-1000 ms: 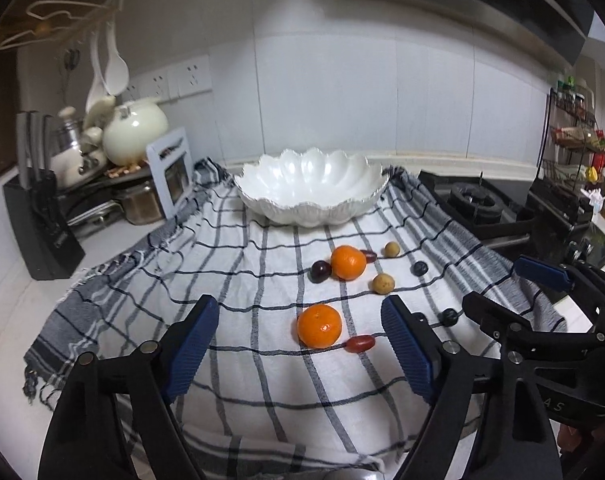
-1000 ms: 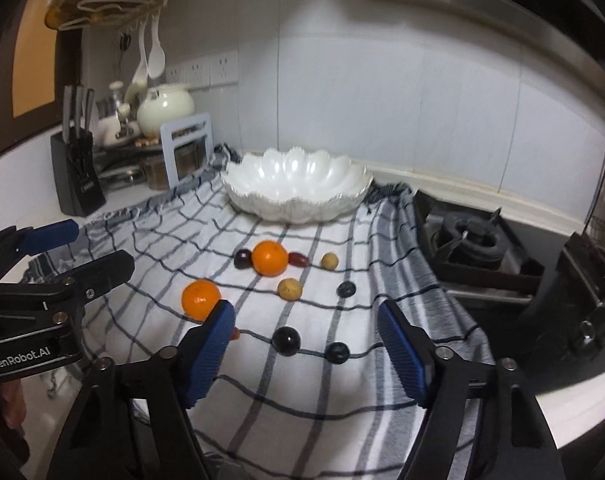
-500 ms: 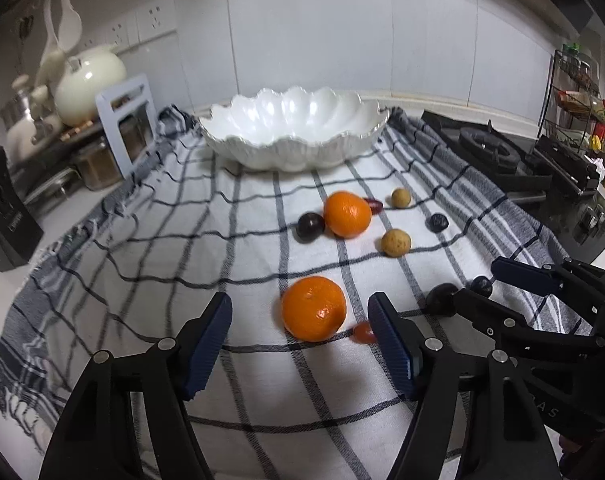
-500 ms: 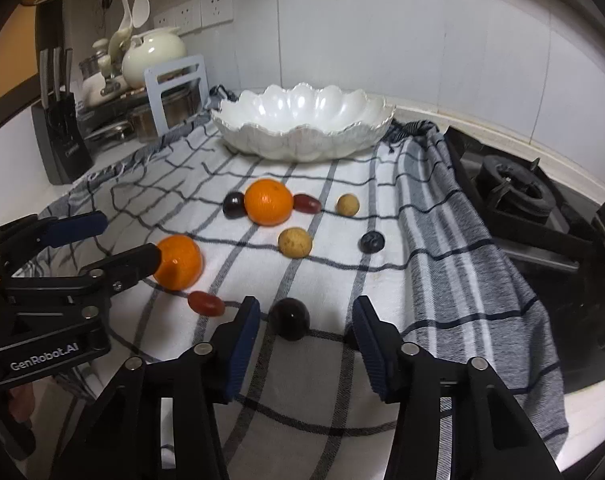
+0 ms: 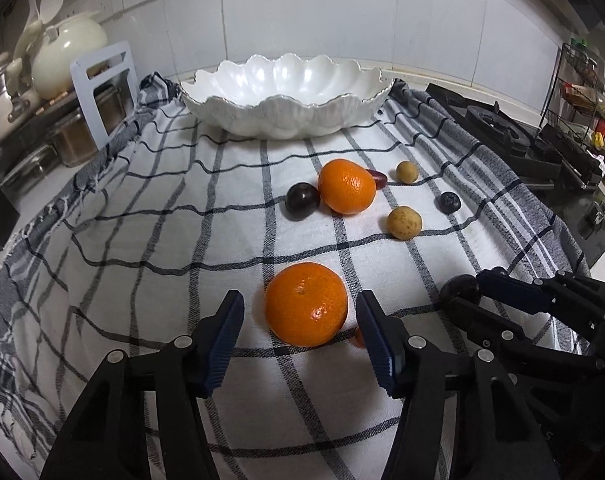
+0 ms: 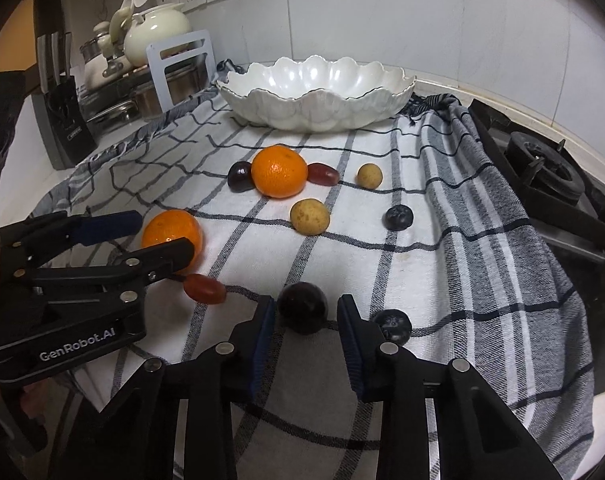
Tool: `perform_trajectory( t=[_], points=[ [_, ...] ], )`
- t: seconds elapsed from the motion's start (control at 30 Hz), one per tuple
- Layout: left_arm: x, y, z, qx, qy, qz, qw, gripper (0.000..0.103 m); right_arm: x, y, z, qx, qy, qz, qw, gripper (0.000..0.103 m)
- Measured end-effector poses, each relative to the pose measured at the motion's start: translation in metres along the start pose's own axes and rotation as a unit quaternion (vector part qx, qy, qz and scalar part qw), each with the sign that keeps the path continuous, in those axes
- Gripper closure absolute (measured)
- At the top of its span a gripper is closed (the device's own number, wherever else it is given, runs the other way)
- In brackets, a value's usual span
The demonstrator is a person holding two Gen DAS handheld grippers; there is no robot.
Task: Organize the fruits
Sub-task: 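Reach the left gripper to the mandarin while the right gripper reaches the dark grape, then close the left gripper on the mandarin while the right gripper grasps the dark grape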
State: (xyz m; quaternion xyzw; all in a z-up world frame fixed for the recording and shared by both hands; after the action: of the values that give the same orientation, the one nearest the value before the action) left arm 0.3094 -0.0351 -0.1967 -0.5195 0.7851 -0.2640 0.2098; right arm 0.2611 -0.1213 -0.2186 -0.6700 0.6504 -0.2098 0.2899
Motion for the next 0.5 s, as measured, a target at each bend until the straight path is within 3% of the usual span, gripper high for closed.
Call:
perform_trajectory(
  t=[0.23, 0.5],
  points=[
    [0.0005, 0.0008, 0.0077, -0.009, 0.017, -0.010, 0.9998, 0.058, -0.0022, 0.0002, 0.0034, -0.005, -0.004, -0.003, 1.000, 0.075],
    [0.0017, 0.0010, 0.0060, -0.011, 0.023, -0.005, 0.9997, 0.060, -0.0020, -0.0022, 0.0022, -0.004, -0.002, 0.000, 1.000, 0.076]
  ],
)
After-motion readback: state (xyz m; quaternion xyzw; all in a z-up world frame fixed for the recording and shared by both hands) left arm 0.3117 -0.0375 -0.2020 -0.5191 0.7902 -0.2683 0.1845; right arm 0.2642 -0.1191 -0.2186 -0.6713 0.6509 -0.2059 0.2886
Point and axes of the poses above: each gripper's, at about its wrist camera, not at the fingertips, and z roughly the way its jaws point, x to its right, y to its underside, the point moved 8 cm from there along z, roughly the way its jaws point, and after that the axes turned 6 degrees about z, right-handed, at the moved point
